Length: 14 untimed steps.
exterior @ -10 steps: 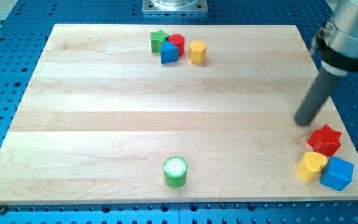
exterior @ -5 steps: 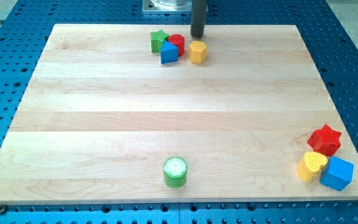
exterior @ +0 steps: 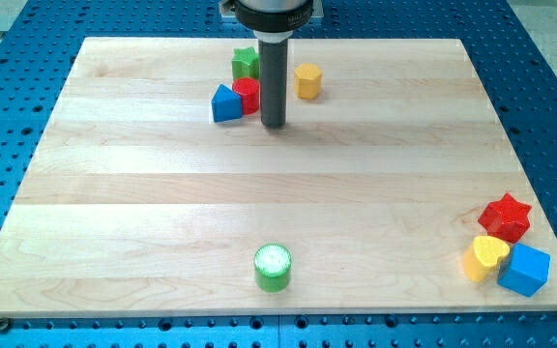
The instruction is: Push the hexagon into the red star
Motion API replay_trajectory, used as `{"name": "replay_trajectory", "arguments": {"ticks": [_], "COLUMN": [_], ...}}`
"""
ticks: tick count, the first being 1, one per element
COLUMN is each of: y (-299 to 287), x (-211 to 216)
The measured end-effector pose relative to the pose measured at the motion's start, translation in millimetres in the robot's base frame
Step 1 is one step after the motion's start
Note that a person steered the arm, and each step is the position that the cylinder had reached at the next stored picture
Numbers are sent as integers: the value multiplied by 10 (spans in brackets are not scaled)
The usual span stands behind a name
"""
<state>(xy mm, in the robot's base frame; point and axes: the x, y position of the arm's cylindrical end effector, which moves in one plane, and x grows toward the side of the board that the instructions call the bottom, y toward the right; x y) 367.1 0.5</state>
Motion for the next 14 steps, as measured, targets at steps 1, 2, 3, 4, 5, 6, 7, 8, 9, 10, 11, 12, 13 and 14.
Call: {"name": "replay_trajectory", "arguments": {"ticks": [1, 2, 3, 4, 5, 6, 7, 8, 9, 10, 11, 12, 13, 14], "y": [163, 233, 137, -175, 61, 658, 1104, 1134, 1464, 1577, 1570, 1408, 1404, 1428], "x": [-226, -626, -804, -930, -963, -868, -691, -675, -1138, -1375, -957, -187, 398, 815]}}
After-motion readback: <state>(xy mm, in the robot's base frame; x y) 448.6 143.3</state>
